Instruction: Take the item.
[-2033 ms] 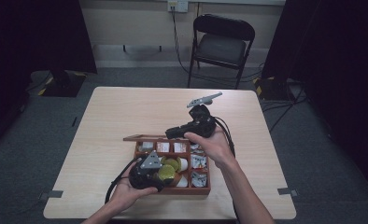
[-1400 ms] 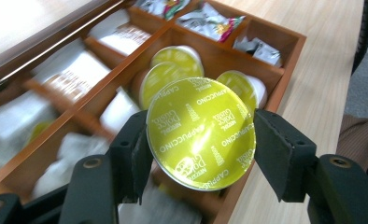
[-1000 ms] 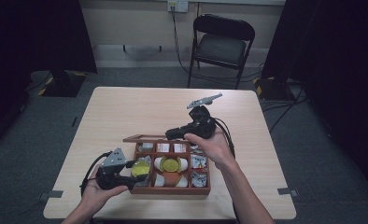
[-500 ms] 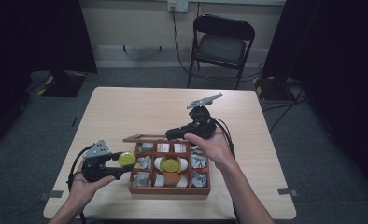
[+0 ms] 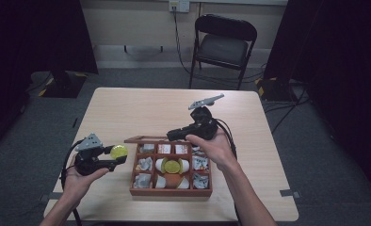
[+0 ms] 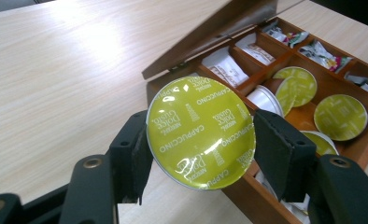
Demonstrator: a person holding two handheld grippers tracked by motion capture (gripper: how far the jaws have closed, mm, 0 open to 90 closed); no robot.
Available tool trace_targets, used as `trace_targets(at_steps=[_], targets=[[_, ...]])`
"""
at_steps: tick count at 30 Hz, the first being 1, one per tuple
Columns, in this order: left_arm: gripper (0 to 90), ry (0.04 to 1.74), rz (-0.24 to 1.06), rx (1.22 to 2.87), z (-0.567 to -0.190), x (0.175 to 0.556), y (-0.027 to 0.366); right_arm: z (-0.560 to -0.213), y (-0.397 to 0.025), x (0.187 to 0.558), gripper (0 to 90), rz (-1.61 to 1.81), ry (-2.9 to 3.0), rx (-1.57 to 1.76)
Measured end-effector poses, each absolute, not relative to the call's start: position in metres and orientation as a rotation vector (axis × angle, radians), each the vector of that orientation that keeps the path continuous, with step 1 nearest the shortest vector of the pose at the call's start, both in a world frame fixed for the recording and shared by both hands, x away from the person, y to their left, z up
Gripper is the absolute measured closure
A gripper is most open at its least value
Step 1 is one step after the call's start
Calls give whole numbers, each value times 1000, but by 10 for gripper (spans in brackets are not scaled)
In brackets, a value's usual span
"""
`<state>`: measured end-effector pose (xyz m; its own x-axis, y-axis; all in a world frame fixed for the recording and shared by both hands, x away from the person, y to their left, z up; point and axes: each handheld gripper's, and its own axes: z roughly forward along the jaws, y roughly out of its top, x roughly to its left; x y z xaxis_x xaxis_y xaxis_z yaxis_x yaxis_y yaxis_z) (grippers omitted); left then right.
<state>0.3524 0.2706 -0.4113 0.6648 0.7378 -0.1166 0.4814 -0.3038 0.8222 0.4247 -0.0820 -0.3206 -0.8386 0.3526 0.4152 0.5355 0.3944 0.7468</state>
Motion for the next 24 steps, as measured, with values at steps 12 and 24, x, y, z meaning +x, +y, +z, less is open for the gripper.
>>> trace_targets(at_steps=[12,24], targets=[[403,1030,387,1966,-414,384,278,-321,-82,424,819,-1426,-2460,-793],[402,1085,388,2017,-442,399,282,-321,-82,424,819,-1424,-2459,-790]])
